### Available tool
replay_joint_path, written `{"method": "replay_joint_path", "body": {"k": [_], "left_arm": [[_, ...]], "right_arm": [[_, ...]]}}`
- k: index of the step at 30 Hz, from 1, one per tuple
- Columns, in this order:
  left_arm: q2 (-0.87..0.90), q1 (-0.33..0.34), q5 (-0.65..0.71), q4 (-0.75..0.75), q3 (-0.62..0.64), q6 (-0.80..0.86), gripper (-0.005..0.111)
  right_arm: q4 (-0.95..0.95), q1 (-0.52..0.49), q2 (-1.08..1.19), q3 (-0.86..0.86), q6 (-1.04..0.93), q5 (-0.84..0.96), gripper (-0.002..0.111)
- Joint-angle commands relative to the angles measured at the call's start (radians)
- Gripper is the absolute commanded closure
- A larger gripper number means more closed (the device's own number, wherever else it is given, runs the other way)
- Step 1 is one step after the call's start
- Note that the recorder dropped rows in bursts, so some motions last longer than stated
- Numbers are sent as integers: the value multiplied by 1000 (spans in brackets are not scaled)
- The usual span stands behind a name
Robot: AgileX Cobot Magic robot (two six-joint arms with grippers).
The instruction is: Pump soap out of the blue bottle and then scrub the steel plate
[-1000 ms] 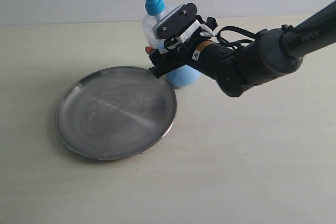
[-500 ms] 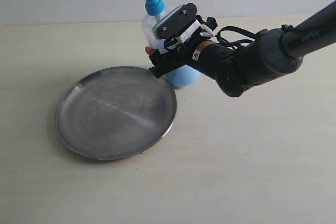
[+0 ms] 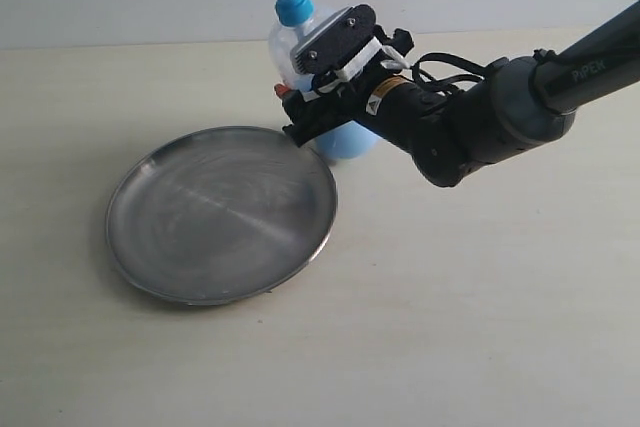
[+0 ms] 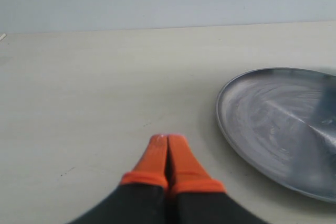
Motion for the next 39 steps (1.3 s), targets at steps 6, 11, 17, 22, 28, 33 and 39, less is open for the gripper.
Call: {"method": "replay_joint_path", "body": {"k": [6, 11, 17, 22, 28, 33, 39], "left_arm": [[-6, -4, -8, 0, -1, -6, 107], [-6, -4, -8, 0, -1, -6, 107], [-6, -4, -8, 0, -1, -6, 107], [-6, -4, -8, 0, -1, -6, 107], [-6, -4, -8, 0, -1, -6, 107], [-6, -4, -8, 0, -1, -6, 107], [-6, -4, -8, 0, -1, -6, 107]], "right_arm": [[-10, 4, -27, -11, -17, -131, 108], [-10, 4, -27, -11, -17, -119, 108], [-10, 4, -27, -11, -17, -85, 108], [-10, 4, -27, -11, -17, -78, 108], [-10, 4, -27, -11, -17, -57, 108], [-10, 4, -25, -11, 14, -40, 108], [-10, 4, -25, -11, 21, -42, 108]]}}
